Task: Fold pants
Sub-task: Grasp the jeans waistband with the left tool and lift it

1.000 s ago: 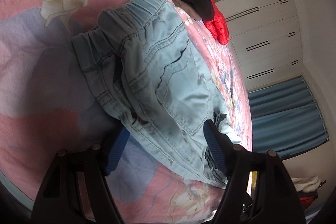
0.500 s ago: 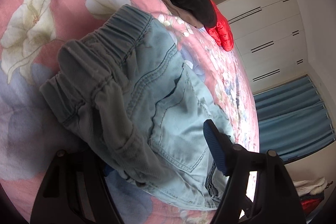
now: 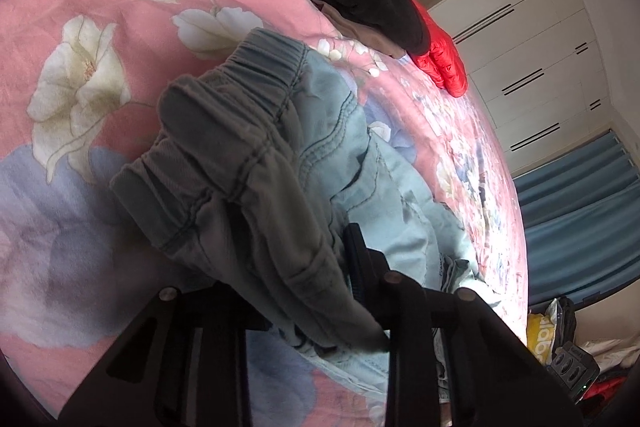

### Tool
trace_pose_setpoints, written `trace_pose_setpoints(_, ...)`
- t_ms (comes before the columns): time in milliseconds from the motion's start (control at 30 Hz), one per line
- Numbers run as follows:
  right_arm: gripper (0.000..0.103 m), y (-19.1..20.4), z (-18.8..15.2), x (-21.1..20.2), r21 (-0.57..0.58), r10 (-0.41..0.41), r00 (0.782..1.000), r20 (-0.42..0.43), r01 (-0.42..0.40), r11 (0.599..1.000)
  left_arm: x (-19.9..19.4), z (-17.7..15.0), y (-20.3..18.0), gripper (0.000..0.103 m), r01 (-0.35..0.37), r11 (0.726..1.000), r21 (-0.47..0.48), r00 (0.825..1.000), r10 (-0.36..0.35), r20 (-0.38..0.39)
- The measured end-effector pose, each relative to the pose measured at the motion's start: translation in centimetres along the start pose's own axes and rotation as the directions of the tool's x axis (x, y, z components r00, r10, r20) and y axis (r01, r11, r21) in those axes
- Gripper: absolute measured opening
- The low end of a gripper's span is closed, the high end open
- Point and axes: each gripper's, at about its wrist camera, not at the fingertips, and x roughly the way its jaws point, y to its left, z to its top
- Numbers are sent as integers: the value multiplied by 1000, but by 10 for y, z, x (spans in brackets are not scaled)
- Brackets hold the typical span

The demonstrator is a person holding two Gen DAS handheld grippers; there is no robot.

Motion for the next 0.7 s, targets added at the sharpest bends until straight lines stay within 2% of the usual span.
trace_pose_setpoints(233,40,15,3,14,-54,15,1000,-20,-16,998,-12,3,-27,25,-17,994,111,998,11,54)
trace_pose_setpoints(333,39,25,-1,29,-90,20,998,-61,-26,996,-15,3,-39,25,-19,988,152,998,9,67)
trace_pose_setpoints(400,40,32,-8,43,-139,-23,996,-90,11,990,-16,2,-46,25,-30,983,180,997,16,78)
trace_pose_setpoints(500,40,40,-12,47,-209,-70,995,-69,55,976,-18,2,-57,24,-39,977,208,996,20,91)
trace_pose_setpoints(700,40,26,-10,36,-128,-3,998,-63,-5,992,-32,-2,-87,22,-40,953,300,992,2,127)
